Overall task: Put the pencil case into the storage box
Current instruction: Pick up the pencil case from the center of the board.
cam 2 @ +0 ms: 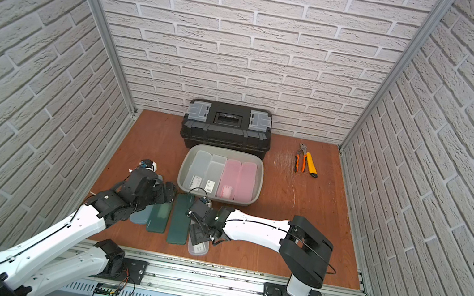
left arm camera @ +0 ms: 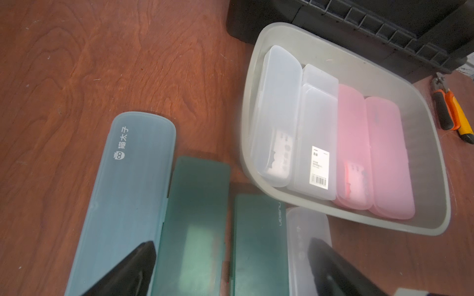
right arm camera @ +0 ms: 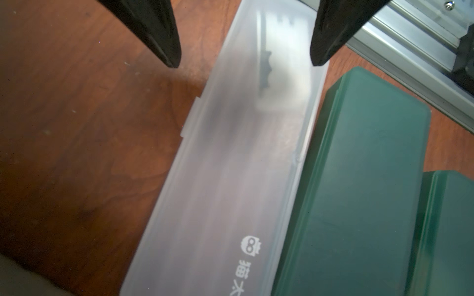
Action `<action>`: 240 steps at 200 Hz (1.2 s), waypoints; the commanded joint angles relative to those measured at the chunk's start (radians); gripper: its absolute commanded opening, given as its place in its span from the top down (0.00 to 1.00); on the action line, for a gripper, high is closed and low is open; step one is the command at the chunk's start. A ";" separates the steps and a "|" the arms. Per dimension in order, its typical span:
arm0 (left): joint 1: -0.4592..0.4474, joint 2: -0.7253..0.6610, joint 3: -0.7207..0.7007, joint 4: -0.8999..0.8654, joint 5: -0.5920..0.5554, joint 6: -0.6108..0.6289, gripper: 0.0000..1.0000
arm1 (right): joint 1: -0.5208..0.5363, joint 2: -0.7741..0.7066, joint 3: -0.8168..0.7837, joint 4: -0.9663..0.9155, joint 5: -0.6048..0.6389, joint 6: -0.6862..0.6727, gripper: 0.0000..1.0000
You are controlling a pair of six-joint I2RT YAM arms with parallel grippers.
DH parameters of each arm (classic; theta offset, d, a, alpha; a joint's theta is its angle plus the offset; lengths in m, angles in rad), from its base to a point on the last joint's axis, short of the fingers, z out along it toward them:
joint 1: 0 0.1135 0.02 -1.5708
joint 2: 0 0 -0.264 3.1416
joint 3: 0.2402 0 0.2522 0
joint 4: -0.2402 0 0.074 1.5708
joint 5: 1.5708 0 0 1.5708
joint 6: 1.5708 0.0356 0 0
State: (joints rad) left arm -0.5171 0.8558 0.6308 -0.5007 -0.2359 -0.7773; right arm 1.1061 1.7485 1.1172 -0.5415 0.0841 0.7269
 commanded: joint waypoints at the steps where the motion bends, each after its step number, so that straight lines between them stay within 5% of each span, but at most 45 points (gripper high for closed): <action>1: 0.007 -0.007 0.003 -0.009 -0.014 0.023 0.01 | 0.020 0.037 0.049 -0.043 0.004 0.025 0.16; 97: 0.006 -0.014 -0.008 -0.015 -0.003 0.021 0.02 | 0.043 0.147 0.136 -0.170 0.072 0.052 0.16; 154: 0.006 -0.007 -0.006 -0.004 0.010 0.019 0.02 | -0.009 0.009 0.003 -0.212 0.169 0.044 0.15; 240: 0.005 0.012 0.001 0.008 0.017 0.012 0.02 | -0.024 -0.112 -0.065 -0.064 0.034 -0.047 0.08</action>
State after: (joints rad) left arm -0.5171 0.8722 0.6308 -0.5186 -0.2214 -0.7673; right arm 1.0698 1.6585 1.0744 -0.6662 0.1627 0.7136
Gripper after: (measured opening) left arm 0.985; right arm 0.904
